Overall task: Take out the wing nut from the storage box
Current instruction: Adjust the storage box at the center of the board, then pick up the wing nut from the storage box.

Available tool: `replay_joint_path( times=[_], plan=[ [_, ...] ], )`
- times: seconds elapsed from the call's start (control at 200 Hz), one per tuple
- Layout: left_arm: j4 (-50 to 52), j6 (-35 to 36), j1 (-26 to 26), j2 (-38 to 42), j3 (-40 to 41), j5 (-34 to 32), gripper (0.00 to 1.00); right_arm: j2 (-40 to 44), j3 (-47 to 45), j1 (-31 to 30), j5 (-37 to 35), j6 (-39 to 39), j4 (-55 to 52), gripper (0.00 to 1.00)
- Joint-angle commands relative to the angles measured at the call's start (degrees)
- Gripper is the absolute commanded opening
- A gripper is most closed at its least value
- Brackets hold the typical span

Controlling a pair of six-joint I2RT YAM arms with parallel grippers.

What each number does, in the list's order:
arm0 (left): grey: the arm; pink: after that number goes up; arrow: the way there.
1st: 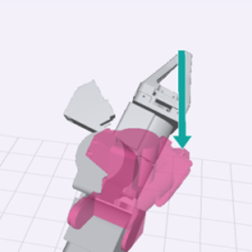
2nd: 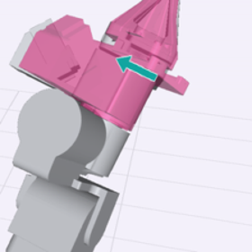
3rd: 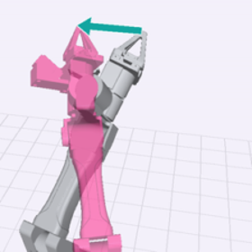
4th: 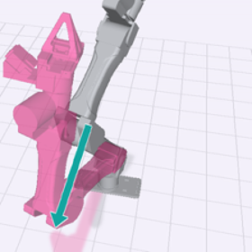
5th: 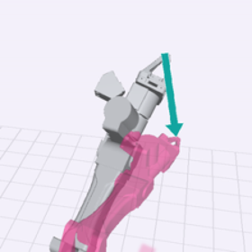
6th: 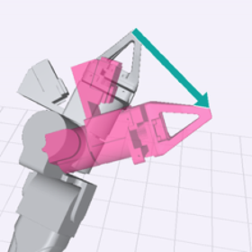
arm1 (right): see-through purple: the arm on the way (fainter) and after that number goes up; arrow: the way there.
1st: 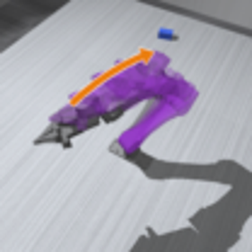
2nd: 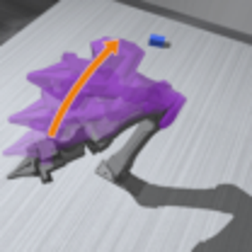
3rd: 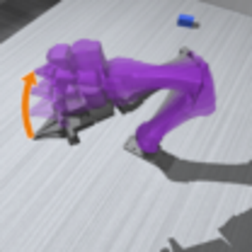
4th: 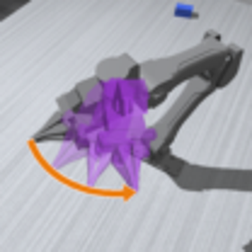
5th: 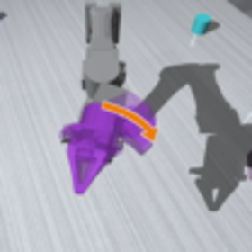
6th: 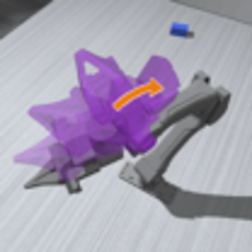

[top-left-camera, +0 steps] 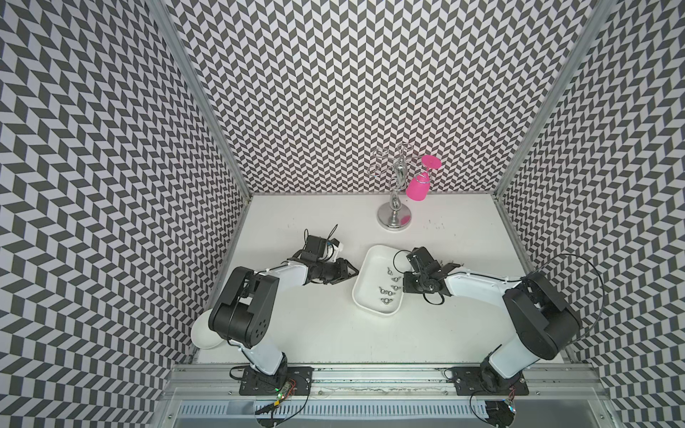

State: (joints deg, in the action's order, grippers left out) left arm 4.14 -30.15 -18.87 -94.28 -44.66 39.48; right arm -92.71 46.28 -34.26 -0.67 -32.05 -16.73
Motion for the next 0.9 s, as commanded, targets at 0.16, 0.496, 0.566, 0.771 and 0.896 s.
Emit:
replay_joint_path(
  times=[0.16, 0.496, 0.566, 0.771, 0.896],
  plan=[
    [2.9, 0.7, 1.5, 4.4, 0.3, -5.1, 0.46, 6.0, 0.5, 0.0, -4.2, 2.5, -4.4, 0.04],
    [3.0, -1.1, 6.2, 23.1, 7.8, -5.3, 0.52, 15.4, 4.6, -1.9, 3.6, 13.2, 1.4, 0.37],
    [2.0, -2.0, 6.2, 26.0, 10.0, -3.4, 0.53, 10.4, 8.2, -2.6, 4.5, 15.0, 0.6, 0.39],
    [1.5, -3.0, 6.1, 32.4, 13.9, -3.0, 0.53, -4.0, 18.3, -3.2, 2.1, 17.1, -3.0, 0.39],
    [3.2, -2.2, 6.2, 33.8, 13.7, -4.2, 0.53, -7.5, 20.4, -3.3, 1.9, 16.2, -2.8, 0.39]
  ],
)
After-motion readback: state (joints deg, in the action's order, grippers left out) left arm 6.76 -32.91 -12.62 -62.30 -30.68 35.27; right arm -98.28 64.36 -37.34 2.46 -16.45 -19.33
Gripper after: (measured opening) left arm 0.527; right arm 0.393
